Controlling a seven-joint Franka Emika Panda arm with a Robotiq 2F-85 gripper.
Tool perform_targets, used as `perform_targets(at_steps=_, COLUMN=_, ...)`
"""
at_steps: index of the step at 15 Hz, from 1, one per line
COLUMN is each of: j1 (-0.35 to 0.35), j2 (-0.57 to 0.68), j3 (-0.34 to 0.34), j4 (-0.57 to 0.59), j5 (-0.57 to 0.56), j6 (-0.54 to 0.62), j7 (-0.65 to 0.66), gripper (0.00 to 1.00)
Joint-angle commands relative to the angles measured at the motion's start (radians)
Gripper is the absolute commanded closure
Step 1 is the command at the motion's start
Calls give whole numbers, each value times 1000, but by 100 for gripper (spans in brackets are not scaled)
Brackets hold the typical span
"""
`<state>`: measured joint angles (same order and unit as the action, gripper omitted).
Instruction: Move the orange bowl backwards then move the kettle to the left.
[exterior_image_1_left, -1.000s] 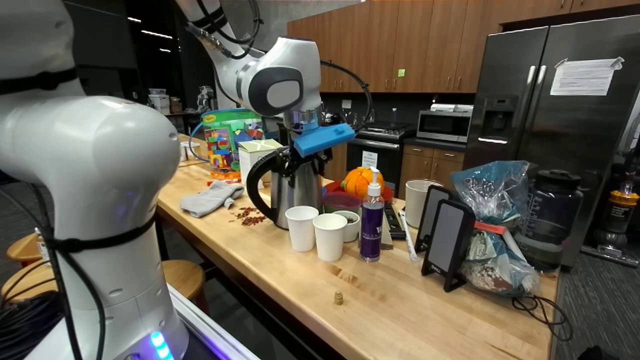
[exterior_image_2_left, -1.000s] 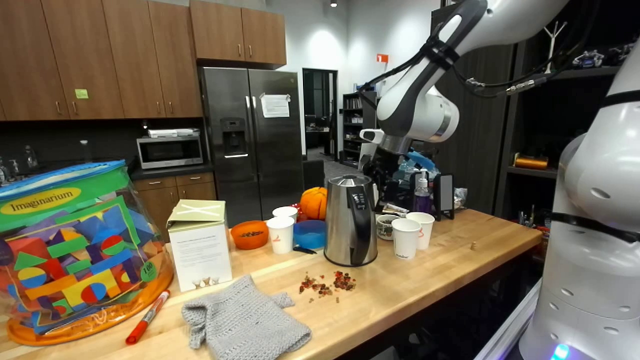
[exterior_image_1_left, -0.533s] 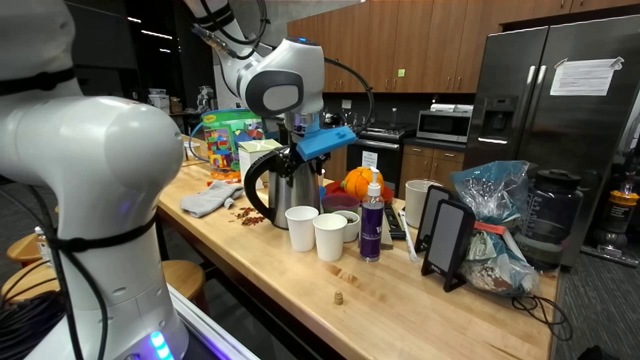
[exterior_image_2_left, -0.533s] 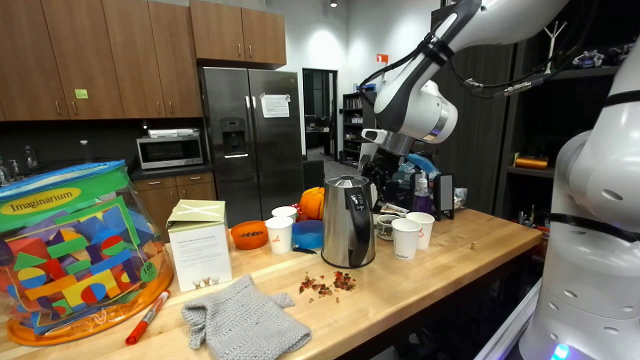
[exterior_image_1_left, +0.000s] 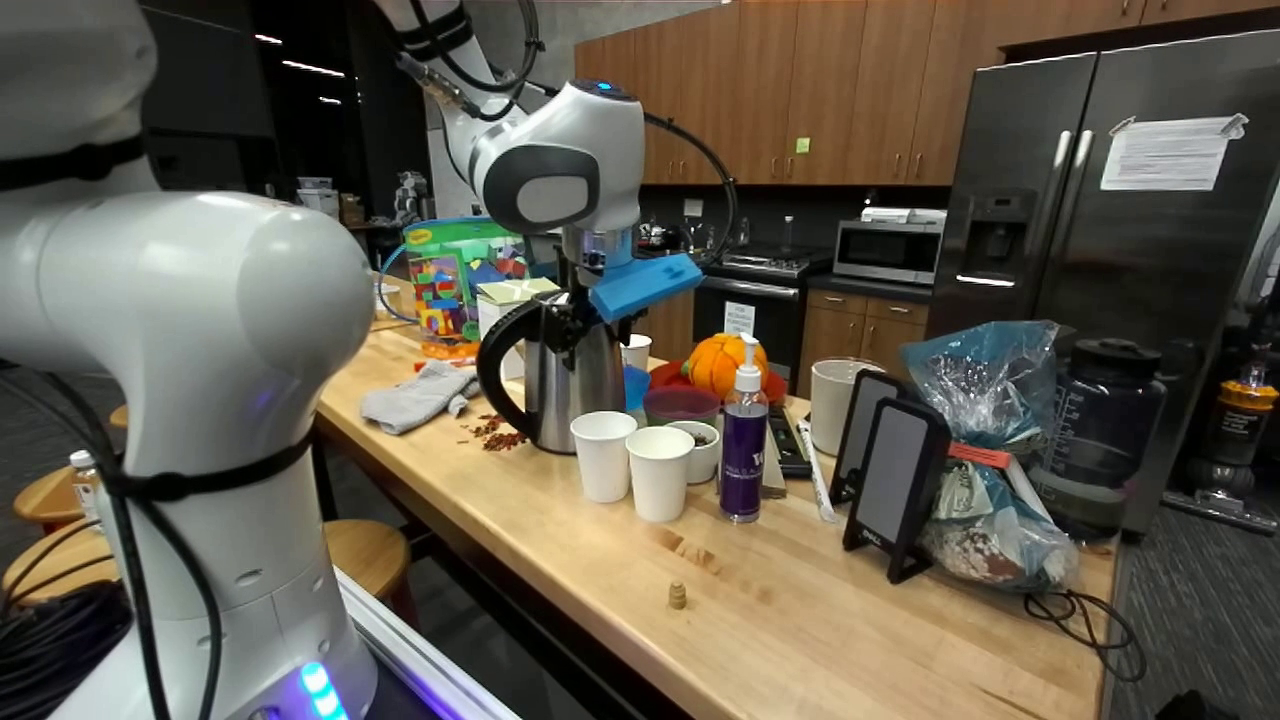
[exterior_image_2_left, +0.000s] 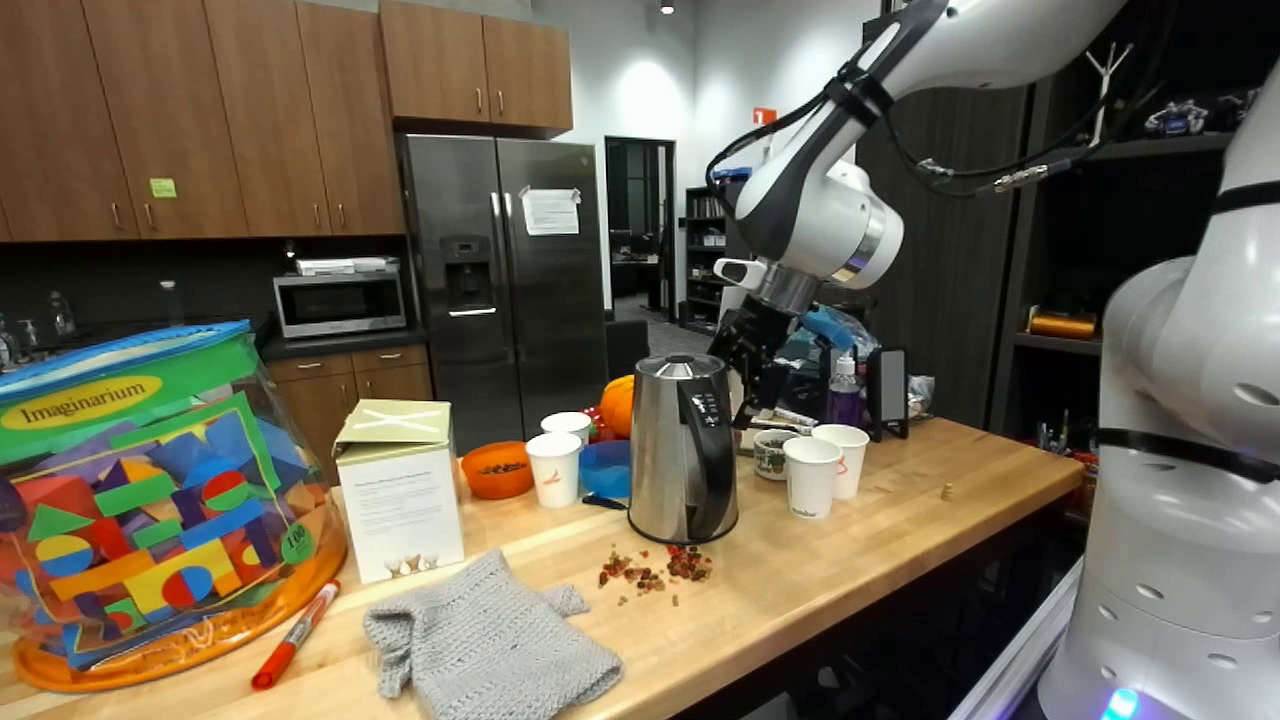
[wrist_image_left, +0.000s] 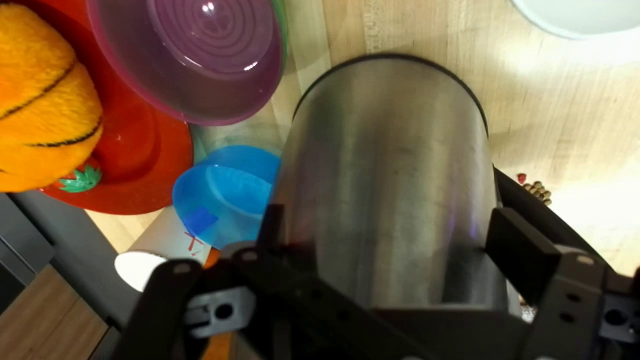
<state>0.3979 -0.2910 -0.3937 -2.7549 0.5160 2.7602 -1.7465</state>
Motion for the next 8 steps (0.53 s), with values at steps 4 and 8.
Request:
perform_targets(at_steps=4, j1=44, j2=24, j3=-28, j4=26, j5=38, j6=-18, j7=-59, gripper=0)
perform_targets(at_steps=8, j1=53, j2=34, j3=-28, j4=32, j5=39, j6=-22, j7=-69, gripper=0)
